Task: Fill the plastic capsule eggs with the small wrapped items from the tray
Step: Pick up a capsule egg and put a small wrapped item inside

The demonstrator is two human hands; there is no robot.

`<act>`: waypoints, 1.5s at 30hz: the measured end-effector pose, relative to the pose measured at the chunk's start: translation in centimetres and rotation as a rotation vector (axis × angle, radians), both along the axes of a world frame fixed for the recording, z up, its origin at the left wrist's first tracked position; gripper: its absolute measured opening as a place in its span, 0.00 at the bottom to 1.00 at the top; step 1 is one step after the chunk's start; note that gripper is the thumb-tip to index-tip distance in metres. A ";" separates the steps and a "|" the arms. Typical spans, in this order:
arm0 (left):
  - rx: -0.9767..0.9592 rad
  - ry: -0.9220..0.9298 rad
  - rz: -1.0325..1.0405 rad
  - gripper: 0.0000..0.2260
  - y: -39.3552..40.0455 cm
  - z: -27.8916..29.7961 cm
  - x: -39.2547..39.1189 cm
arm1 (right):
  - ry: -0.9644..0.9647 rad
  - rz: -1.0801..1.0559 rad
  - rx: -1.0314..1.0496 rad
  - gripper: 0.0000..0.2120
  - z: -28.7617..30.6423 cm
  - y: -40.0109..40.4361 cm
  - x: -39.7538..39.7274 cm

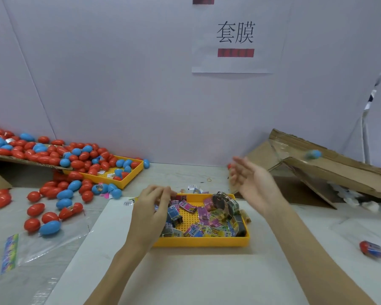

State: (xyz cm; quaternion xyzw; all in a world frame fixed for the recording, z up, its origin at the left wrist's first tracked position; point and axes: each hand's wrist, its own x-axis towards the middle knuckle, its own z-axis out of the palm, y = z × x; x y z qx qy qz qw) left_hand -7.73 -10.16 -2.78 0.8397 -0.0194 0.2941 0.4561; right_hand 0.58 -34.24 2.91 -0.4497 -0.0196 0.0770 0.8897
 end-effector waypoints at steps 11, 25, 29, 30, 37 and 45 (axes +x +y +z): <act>0.049 0.135 0.514 0.09 7.2 -1.5 3.9 | -0.303 0.109 -0.595 0.14 -5.2 5.1 -4.9; 0.425 0.559 0.616 0.08 18.6 -0.6 6.0 | -0.225 0.126 -0.586 0.14 -6.6 5.2 -4.0; 0.506 0.404 0.668 0.08 17.1 -0.2 5.2 | -0.208 0.102 -0.588 0.14 -6.7 5.0 -3.9; 0.521 0.326 0.686 0.09 16.4 -0.1 5.1 | -0.211 0.093 -0.603 0.13 -6.7 5.1 -3.9; 0.082 -0.109 0.281 0.07 6.8 1.1 3.3 | -0.677 0.100 -1.323 0.16 -6.7 6.6 -5.5; -0.108 -0.005 -0.029 0.09 1.4 -0.4 1.4 | -0.675 0.123 -1.616 0.25 -7.0 7.2 -5.8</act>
